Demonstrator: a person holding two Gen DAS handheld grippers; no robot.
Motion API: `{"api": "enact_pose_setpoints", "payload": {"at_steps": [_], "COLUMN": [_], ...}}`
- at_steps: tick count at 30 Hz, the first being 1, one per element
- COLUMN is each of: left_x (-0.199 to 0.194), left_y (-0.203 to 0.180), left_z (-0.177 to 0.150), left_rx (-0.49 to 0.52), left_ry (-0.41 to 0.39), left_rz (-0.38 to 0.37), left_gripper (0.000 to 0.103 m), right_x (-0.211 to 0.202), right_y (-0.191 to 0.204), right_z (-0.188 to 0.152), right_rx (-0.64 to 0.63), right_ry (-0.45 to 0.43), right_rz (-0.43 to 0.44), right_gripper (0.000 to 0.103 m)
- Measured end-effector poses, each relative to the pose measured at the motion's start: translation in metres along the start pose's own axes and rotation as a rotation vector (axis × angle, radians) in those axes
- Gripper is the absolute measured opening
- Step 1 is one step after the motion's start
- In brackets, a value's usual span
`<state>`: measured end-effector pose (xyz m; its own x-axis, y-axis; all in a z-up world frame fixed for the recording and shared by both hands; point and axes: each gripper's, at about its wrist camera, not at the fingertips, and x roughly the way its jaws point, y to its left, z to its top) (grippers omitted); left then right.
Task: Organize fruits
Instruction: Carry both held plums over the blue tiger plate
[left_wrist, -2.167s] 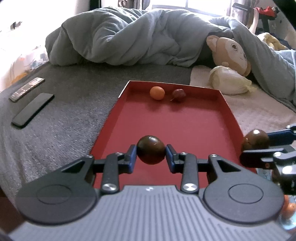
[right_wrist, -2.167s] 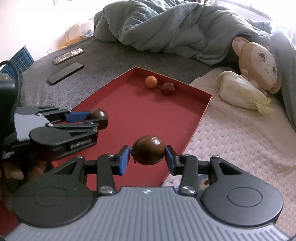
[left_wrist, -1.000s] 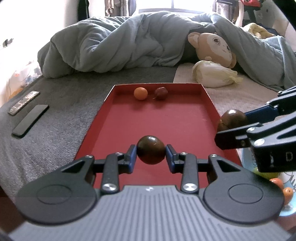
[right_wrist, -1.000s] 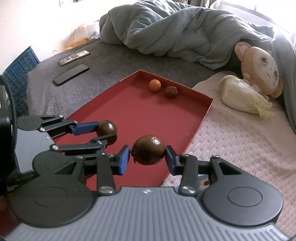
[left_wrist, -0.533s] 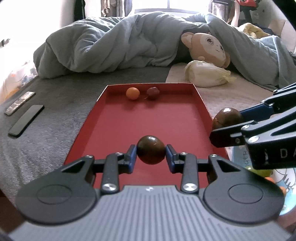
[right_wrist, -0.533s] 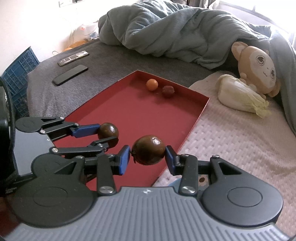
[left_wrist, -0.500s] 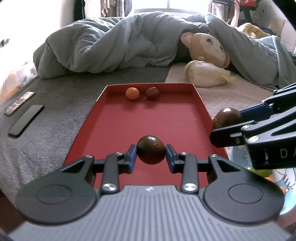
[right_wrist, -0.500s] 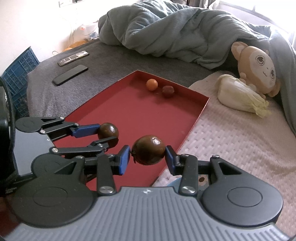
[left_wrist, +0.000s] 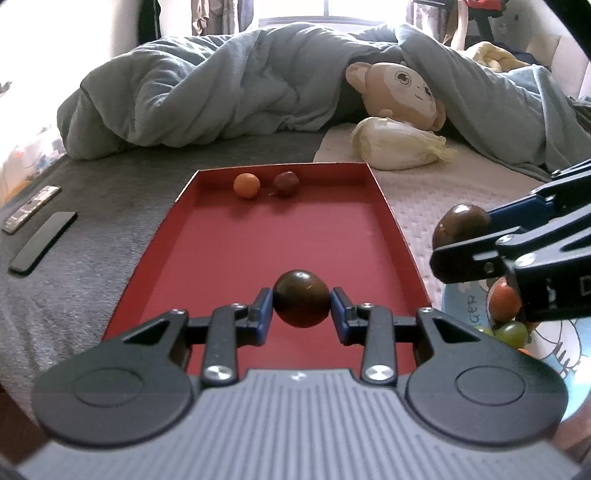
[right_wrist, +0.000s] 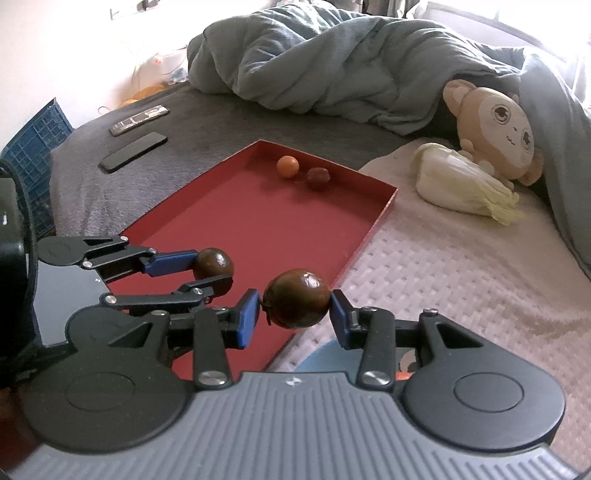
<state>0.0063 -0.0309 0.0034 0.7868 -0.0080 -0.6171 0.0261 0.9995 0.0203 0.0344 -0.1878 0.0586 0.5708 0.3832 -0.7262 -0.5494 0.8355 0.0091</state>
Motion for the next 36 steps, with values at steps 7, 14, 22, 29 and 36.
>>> {"api": "enact_pose_setpoints", "payload": {"at_steps": [7,14,22,29,36], "left_x": [0.003,0.0,-0.006,-0.015,-0.021], "left_y": [0.002,-0.005,-0.02,-0.036,-0.053], "left_z": [0.001,-0.001,0.0,0.002,0.003], "left_rx": [-0.007,0.005,0.024,0.048,0.077], "left_ry": [0.009,0.008,-0.001,-0.016,-0.024], "left_rz": [0.003,-0.01,-0.03,-0.054,-0.079], "left_gripper": [0.037,0.037,0.037,0.037,0.037], "right_x": [-0.01,-0.019,-0.032,-0.044,-0.056], "right_y": [-0.008,-0.016,-0.026,-0.038,-0.05], "right_z": [-0.009,-0.017,-0.025,-0.034,-0.043], "right_rx": [0.012,0.024,0.039,0.059,0.078], "right_ry": [-0.001,0.001,-0.011,-0.019,-0.024], "right_rz": [-0.013,-0.026,-0.04,-0.057,-0.073], "right_gripper": [0.048,0.048,0.048,0.048,0.048]}}
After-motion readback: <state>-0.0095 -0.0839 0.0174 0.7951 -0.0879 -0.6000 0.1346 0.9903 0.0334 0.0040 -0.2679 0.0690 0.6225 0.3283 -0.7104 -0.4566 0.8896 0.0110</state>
